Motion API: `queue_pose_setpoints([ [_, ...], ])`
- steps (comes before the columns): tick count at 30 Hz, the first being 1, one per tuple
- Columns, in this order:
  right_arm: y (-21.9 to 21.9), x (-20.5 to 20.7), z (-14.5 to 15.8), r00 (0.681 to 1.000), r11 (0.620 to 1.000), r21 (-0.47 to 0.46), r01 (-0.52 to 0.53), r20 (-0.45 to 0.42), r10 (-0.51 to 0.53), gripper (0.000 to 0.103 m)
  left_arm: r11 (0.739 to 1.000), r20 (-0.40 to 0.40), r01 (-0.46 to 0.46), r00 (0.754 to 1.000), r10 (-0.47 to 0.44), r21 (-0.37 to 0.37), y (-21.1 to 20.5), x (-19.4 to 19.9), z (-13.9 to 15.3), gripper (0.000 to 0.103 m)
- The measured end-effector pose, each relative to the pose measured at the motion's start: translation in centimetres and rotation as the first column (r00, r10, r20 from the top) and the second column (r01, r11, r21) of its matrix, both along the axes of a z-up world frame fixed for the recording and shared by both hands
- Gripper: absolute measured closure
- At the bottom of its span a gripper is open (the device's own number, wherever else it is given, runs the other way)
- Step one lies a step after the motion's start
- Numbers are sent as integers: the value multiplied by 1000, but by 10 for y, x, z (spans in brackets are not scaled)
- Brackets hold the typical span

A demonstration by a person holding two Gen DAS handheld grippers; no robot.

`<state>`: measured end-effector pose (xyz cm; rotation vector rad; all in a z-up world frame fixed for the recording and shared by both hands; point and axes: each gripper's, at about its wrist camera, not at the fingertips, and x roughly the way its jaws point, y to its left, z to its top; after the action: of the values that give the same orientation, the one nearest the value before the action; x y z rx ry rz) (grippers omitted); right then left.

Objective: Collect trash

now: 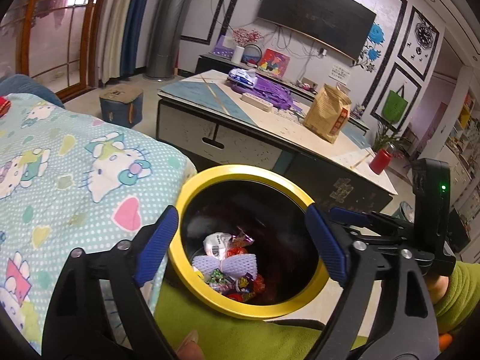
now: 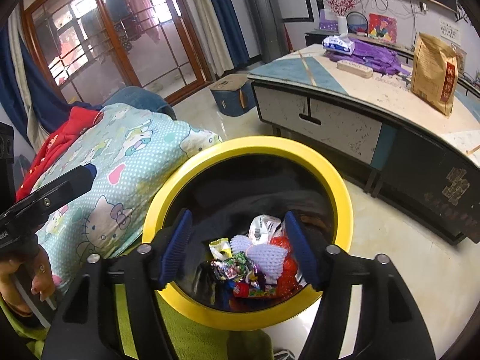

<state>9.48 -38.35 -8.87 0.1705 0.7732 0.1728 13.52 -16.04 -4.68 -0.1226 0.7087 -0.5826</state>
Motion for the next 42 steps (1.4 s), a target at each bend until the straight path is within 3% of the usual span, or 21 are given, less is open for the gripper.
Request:
queue_pose_setpoints([
  [5, 8, -5, 12, 998, 999, -39, -11, 60, 13, 28, 999, 20, -36, 999, 37, -4, 10, -3, 8, 12],
  [8, 13, -10, 20, 995, 999, -53, -6, 97, 11, 14, 998, 25, -60, 998, 60, 0, 18, -5, 11, 11],
  [16, 40, -24, 42, 977, 995, -96, -24, 207, 43, 6, 985, 47, -174, 984, 173, 17, 52, -17, 21, 11],
  [26, 100, -48, 66, 920, 971, -208, -120, 344, 188, 6, 941, 100, -338, 937, 335, 21, 105, -47, 32, 11],
  [34, 129, -62, 75, 874, 974, -197, -111, 447, 190, 6, 916, 217, -400, 897, 385, 32, 127, -83, 43, 11],
  [38, 139, -78, 80, 824, 977, -190, -94, 536, 183, 6, 900, 279, -436, 868, 411, 30, 131, -97, 49, 11],
  [42, 140, -90, 81, 790, 978, -197, -75, 587, 179, 6, 899, 315, -437, 856, 410, 17, 135, -108, 49, 11],
])
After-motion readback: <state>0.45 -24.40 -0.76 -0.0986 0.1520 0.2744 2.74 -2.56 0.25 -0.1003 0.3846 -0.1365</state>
